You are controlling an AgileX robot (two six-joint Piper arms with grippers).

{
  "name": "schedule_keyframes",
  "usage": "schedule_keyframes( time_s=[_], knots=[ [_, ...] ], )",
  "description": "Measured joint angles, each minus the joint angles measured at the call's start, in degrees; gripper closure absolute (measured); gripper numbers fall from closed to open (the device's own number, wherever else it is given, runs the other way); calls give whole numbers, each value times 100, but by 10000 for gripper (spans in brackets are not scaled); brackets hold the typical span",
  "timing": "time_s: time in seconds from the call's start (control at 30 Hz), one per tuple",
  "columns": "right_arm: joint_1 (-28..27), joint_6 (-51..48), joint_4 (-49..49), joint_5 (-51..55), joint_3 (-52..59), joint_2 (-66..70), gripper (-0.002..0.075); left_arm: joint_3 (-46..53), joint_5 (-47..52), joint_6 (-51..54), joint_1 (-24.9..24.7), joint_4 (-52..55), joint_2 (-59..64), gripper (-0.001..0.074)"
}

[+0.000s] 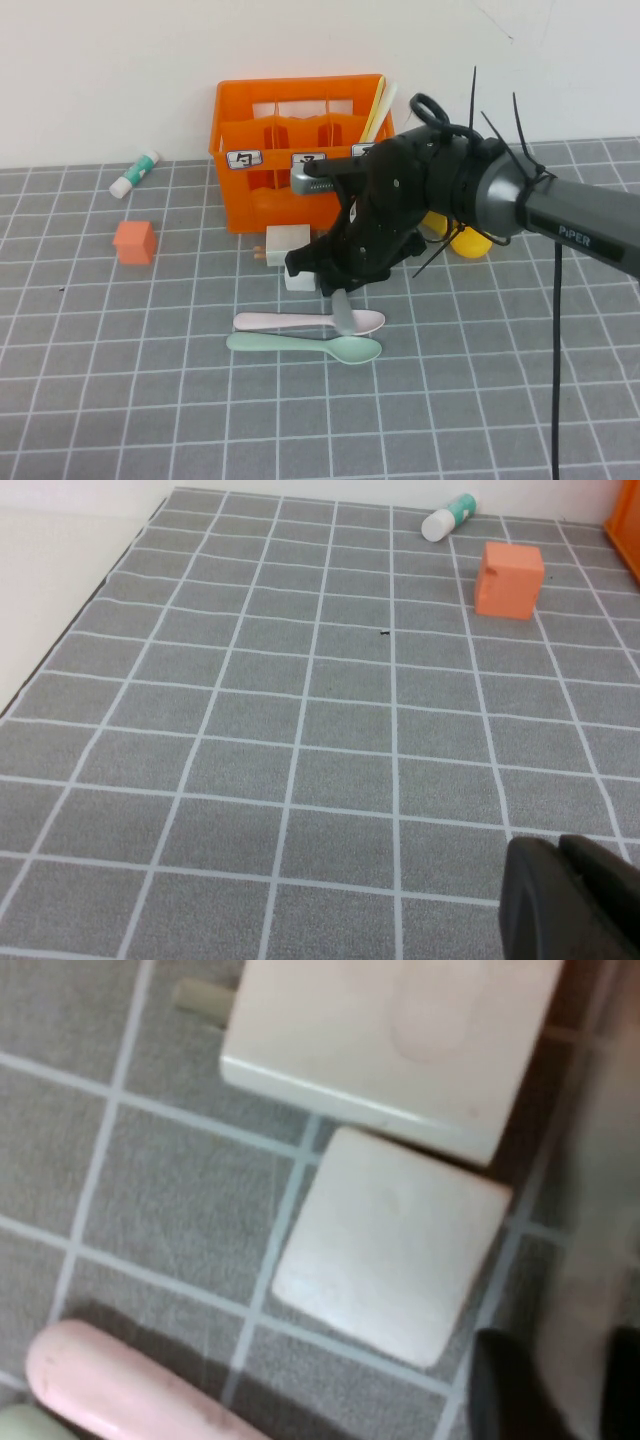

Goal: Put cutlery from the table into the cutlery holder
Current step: Pick up the fork, then place the fork on the box

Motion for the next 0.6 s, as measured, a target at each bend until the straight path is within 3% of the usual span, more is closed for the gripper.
schedule_keyframes(
  time_s=[0.07, 0.37, 0.6],
  knots=[
    [0, -88, 3, 0, 0, 0, 577, 0, 0, 0, 0, 0, 0, 736],
    [442, -219, -569, 10, 530, -526, 573, 0, 0, -14, 0, 0, 0, 736],
    [672, -221, -345, -1962, 2242, -1662, 573, 0, 0, -14, 0, 0, 0, 736]
  ],
)
